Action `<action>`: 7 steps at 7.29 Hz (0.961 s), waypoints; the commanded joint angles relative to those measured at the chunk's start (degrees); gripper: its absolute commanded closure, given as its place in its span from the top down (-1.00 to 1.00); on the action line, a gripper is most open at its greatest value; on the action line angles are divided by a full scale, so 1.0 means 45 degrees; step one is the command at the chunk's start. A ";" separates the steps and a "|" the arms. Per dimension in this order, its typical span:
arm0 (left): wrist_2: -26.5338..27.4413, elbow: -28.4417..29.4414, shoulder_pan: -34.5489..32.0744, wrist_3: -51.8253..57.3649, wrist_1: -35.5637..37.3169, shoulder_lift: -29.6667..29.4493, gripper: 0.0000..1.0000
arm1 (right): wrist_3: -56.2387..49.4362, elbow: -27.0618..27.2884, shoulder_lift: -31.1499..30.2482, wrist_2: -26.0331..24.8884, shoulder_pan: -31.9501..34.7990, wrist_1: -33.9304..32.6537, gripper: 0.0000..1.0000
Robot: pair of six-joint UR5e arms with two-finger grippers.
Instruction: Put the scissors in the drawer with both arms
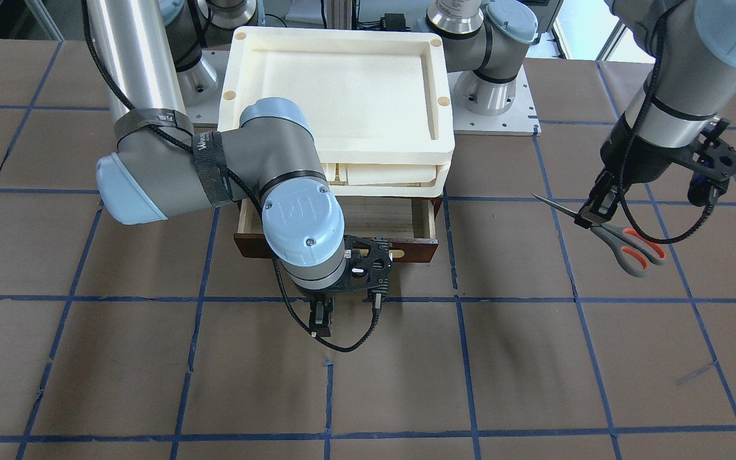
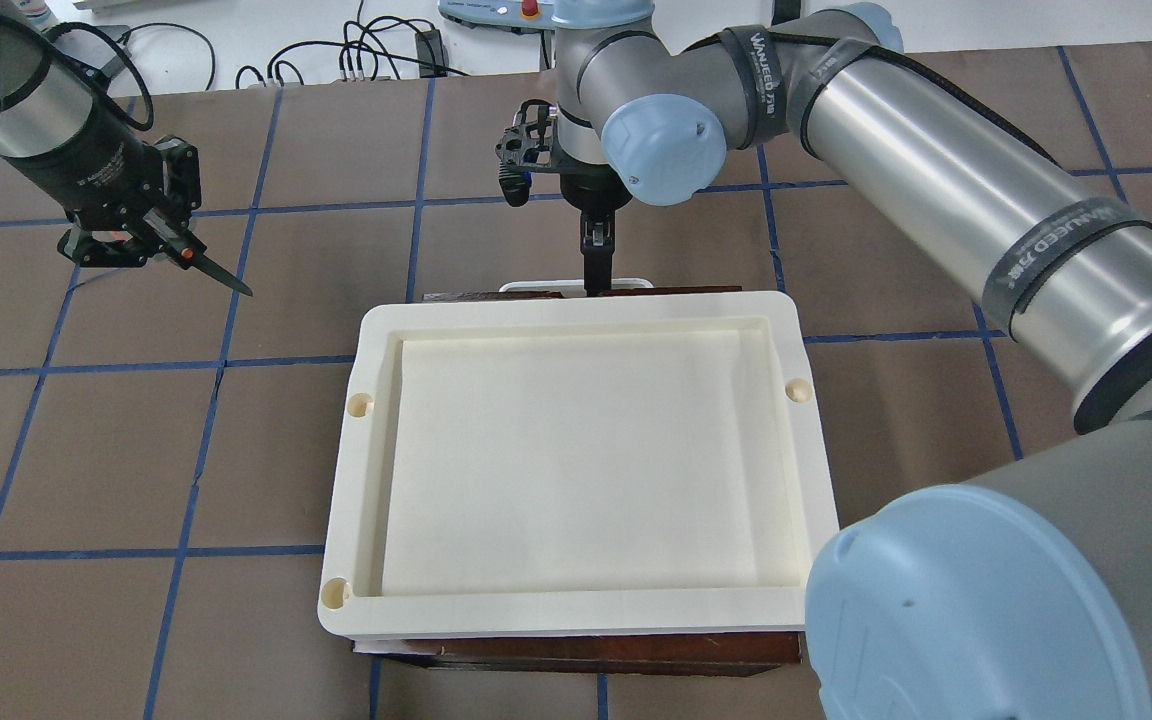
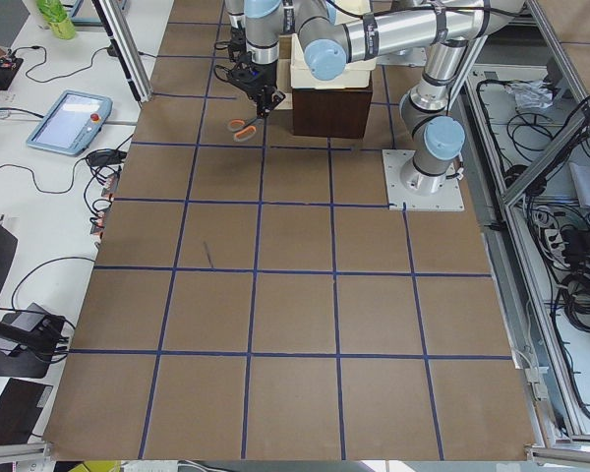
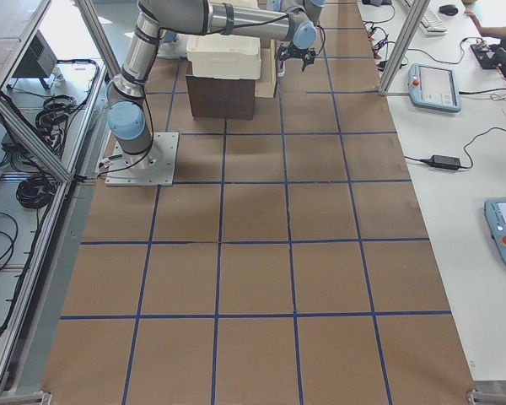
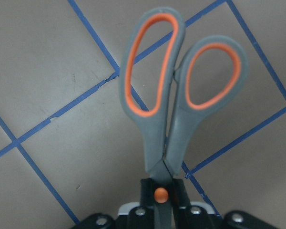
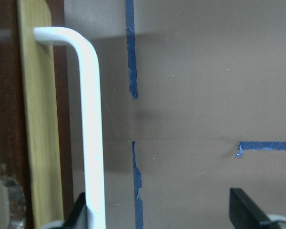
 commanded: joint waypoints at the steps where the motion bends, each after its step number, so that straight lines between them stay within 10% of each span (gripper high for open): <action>1: 0.0000 -0.0014 -0.0019 0.0000 0.0001 -0.0010 -0.63 | -0.0021 -0.0128 0.0011 0.0000 0.0001 -0.0038 1.00; 7: -0.0019 0.0044 -0.0019 0.0000 0.0020 -0.0010 -0.63 | -0.0197 -0.0733 0.0439 -0.0059 -0.0116 -0.0624 1.00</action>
